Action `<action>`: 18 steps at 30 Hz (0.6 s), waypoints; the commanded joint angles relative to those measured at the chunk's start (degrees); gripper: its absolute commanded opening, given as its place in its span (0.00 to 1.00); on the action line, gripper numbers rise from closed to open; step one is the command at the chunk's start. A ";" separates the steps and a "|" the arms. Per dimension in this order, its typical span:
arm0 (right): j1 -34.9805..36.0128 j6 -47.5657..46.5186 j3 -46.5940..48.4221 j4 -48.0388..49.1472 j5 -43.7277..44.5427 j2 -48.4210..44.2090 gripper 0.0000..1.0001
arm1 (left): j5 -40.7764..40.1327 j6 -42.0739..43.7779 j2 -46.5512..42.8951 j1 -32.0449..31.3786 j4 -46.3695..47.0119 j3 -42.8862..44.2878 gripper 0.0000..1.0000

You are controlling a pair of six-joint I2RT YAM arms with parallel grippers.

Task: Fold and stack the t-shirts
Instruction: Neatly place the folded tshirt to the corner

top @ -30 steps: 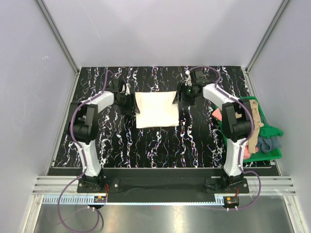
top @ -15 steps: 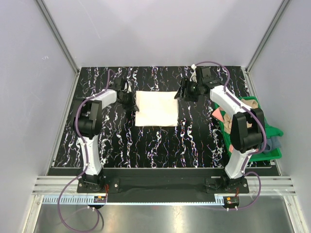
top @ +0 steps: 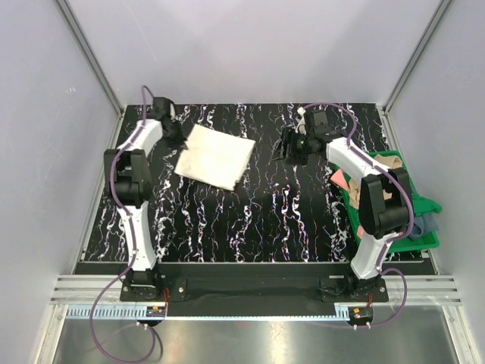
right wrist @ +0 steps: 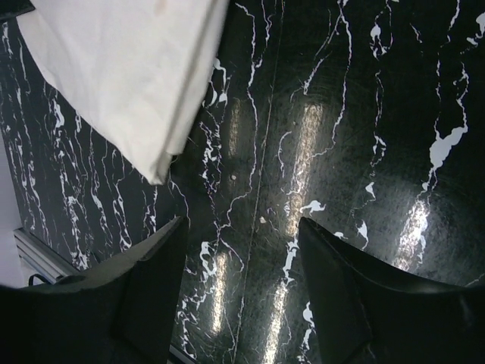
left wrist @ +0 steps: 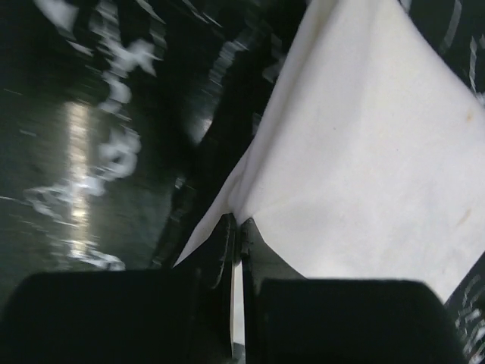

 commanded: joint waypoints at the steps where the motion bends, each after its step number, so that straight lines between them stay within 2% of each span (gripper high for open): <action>1: 0.43 1.60 0.81 5.03 -2.70 0.30 0.67 | -4.33 1.92 3.28 6.62 -2.20 5.18 0.00; 7: 0.43 3.36 2.65 8.38 -6.03 2.23 0.67 | -6.09 2.10 10.92 13.66 -2.47 14.58 0.00; 10: 0.43 3.80 2.74 9.87 -7.00 2.94 0.67 | -0.48 2.36 18.21 16.56 -2.64 27.29 0.00; 13: 0.43 4.15 3.00 11.37 -6.92 4.86 0.67 | 0.16 2.10 21.92 18.32 -2.12 32.59 0.00; 18: 0.43 4.59 5.64 11.55 -7.88 8.91 0.67 | -3.89 0.26 22.01 19.72 1.13 32.35 0.00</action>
